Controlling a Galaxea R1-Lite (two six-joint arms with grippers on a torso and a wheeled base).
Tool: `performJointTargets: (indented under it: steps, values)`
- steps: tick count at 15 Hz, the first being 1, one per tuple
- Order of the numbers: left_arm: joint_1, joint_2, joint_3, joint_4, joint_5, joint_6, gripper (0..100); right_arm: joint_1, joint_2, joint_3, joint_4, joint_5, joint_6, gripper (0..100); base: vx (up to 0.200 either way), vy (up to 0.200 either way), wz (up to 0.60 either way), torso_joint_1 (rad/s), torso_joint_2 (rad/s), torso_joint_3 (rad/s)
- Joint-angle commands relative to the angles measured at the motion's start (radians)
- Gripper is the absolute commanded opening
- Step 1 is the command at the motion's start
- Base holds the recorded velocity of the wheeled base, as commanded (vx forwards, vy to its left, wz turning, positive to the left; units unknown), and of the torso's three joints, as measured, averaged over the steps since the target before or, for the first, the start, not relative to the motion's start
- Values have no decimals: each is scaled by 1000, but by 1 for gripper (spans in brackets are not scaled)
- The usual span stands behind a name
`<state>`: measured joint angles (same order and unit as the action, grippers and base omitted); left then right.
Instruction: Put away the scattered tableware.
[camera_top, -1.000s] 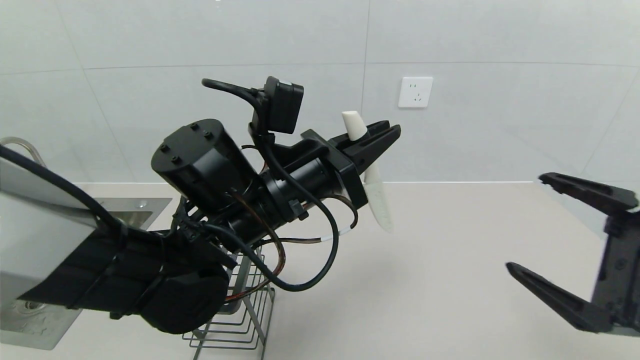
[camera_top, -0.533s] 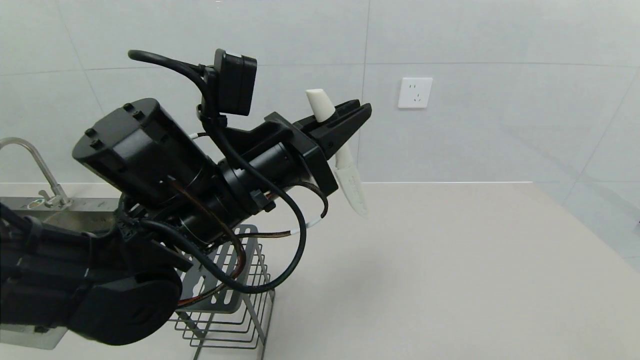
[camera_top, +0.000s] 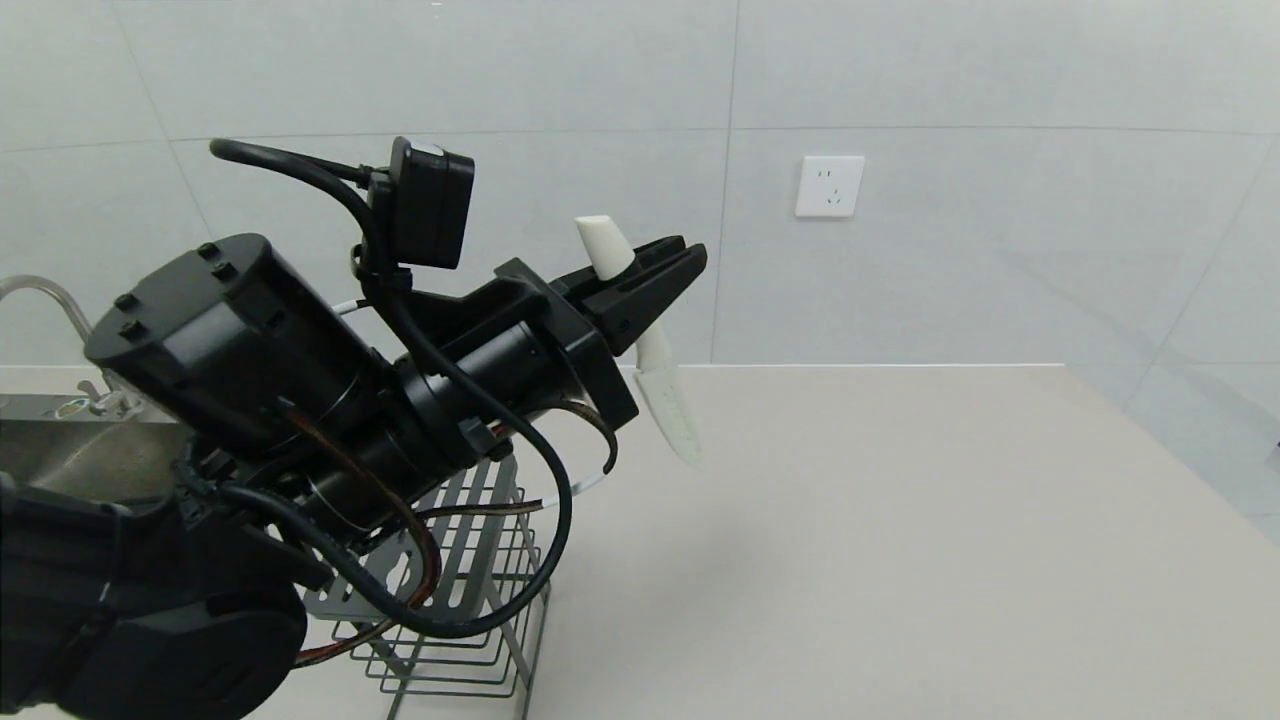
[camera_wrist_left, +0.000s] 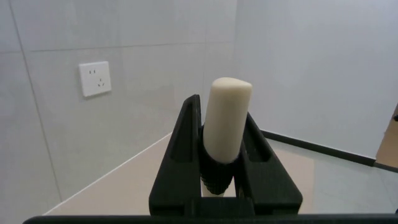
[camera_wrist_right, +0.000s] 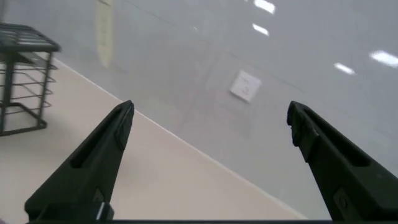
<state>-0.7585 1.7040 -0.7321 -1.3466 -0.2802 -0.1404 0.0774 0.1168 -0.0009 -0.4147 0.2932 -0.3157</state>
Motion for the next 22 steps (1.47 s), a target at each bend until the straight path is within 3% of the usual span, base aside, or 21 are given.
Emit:
performJointTargets:
  steps: [1, 4, 5, 7, 11, 13, 15, 16, 18, 22]
  values:
    - [13, -37, 37, -2, 1, -2, 0, -1, -22, 1, 33, -31, 6, 100, 0, 0, 0, 0, 0, 0]
    - [28, -84, 109, 6, 3, 4, 0, -97, -57, 1, 112, -77, 15, 100, 0, 0, 0, 0, 0, 0]
    - [39, -115, 115, 24, 6, 15, 0, -77, -100, 1, 234, -80, 9, 100, 0, 0, 0, 0, 0, 0]
    - [54, -164, 119, 75, 7, 48, 0, -77, -101, 1, 336, -83, 21, 100, 0, 0, 0, 0, 0, 0]
    - [56, -210, 119, 106, 9, 64, 0, -77, -101, 1, 349, -91, 64, 100, 0, 0, 0, 0, 0, 0]
    - [57, -222, 123, 110, 7, 76, 0, -77, -101, 1, 352, -98, 172, 100, 0, 0, 0, 0, 0, 0]
    - [59, -236, 125, 115, 9, 96, 0, -76, -101, 1, 401, -218, 261, 100, 0, 0, 0, 0, 0, 0]
    - [68, -241, 126, 127, 19, 113, 0, -76, -101, 1, 412, -230, 267, 100, 0, 0, 0, 0, 0, 0]
    - [71, -250, 132, 155, 121, 127, 0, -76, -101, 1, 407, -229, 265, 100, 0, 0, 0, 0, 0, 0]
    - [53, -257, 134, 205, 181, 128, 0, -76, -101, 1, 407, -229, 265, 100, 0, 0, 0, 0, 0, 0]
